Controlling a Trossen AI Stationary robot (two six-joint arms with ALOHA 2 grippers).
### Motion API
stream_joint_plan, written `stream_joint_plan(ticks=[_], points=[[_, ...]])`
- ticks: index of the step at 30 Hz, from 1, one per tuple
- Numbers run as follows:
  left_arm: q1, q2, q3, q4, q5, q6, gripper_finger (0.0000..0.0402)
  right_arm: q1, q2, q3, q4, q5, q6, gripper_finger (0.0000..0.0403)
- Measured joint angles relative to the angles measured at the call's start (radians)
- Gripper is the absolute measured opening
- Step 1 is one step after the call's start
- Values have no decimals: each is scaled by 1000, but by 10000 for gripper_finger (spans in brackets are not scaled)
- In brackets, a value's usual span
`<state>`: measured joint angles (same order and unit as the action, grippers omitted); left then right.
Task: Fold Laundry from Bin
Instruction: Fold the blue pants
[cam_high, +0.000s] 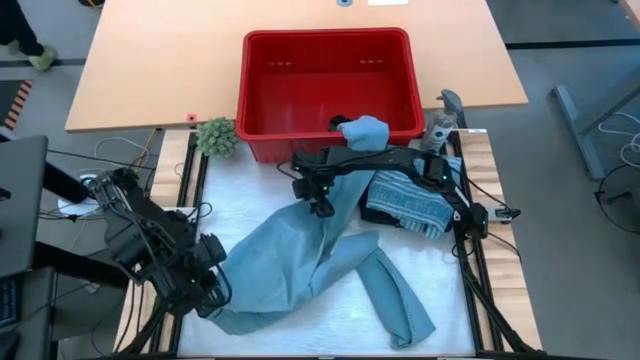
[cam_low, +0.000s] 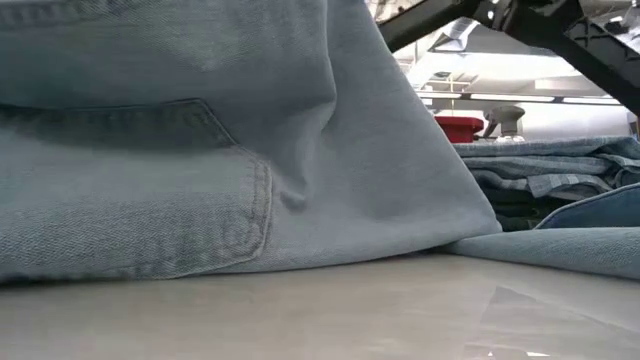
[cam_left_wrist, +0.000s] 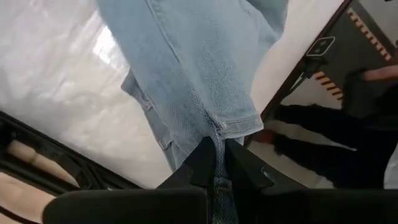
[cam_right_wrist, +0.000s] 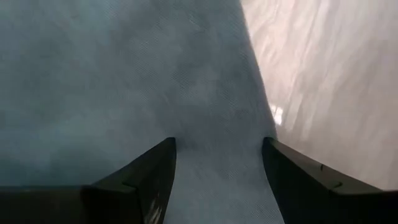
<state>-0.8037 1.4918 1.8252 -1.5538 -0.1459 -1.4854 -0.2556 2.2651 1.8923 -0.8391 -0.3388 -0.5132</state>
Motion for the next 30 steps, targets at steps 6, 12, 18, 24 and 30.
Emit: stream_joint_plan(ticks=[6,12,18,24,30], points=[[-43,0,0,0,-4,-87,14,-2,11,1,-56,43,-90,265],[-79,0,0,0,-22,-133,14,-16,-53,24,-46,123,-100,265],[-83,0,0,-4,-42,-128,14,-52,-51,40,-2,131,-143,265],[-83,0,0,-4,-41,-113,15,-76,-51,14,-62,53,-158,265],[-85,0,0,-17,-41,-105,15,-94,-51,-46,-58,70,-207,265]])
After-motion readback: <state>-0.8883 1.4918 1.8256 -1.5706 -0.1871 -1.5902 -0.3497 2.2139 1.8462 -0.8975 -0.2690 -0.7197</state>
